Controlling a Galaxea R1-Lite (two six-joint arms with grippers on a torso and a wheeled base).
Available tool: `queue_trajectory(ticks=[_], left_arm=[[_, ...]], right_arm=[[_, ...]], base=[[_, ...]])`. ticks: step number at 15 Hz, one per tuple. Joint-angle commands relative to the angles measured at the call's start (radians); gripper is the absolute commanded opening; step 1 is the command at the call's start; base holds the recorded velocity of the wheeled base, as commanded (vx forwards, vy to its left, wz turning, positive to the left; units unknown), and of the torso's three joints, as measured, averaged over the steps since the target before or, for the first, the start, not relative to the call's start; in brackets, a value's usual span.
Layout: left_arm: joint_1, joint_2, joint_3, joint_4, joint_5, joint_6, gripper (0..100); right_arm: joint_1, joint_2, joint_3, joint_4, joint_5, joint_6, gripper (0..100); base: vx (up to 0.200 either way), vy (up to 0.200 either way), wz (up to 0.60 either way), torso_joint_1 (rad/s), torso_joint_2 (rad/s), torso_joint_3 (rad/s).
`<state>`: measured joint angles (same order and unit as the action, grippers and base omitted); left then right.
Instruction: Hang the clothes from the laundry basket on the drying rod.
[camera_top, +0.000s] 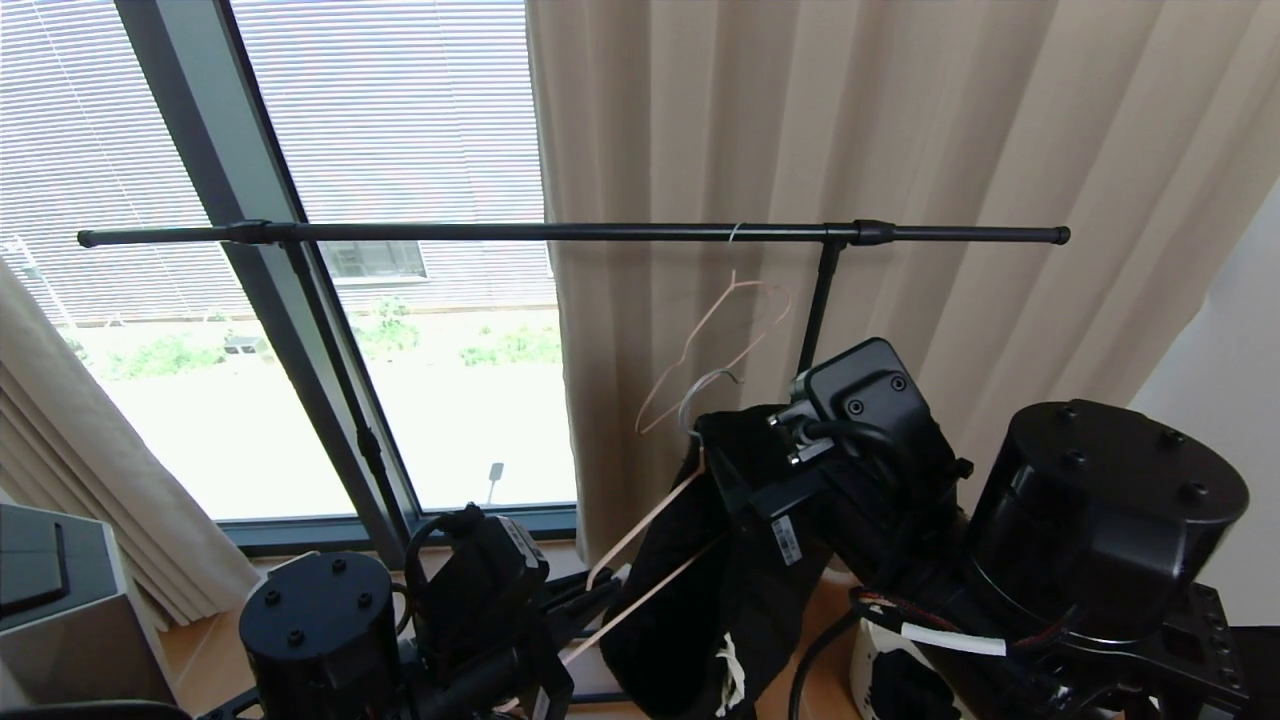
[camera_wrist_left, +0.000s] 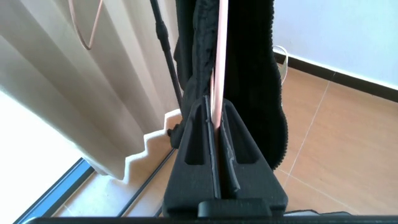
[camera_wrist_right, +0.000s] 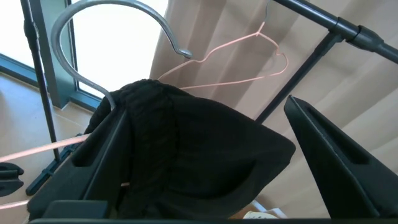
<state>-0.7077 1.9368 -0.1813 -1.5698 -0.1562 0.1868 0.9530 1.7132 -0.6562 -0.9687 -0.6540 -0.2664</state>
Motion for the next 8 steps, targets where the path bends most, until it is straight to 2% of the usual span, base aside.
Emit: queue_trajectory(ticks=[1,8], left_arm=[[0.002,-0.01,0.0,-0.001,0.0,-0.003,0],[0.01,-0.018,-0.009,-0.001,0.0,-0.027,0]], right_arm=[[0.0,0.0,0.003,-0.001,-0.001,-0.001,100],[0.001,-0.014,0.009,0.001,0.001,-0.002,100]], base=[[0.0,0.0,0.0,0.0,0.0,0.0],[0.0,0.0,0.0,0.0,0.0,0.0]])
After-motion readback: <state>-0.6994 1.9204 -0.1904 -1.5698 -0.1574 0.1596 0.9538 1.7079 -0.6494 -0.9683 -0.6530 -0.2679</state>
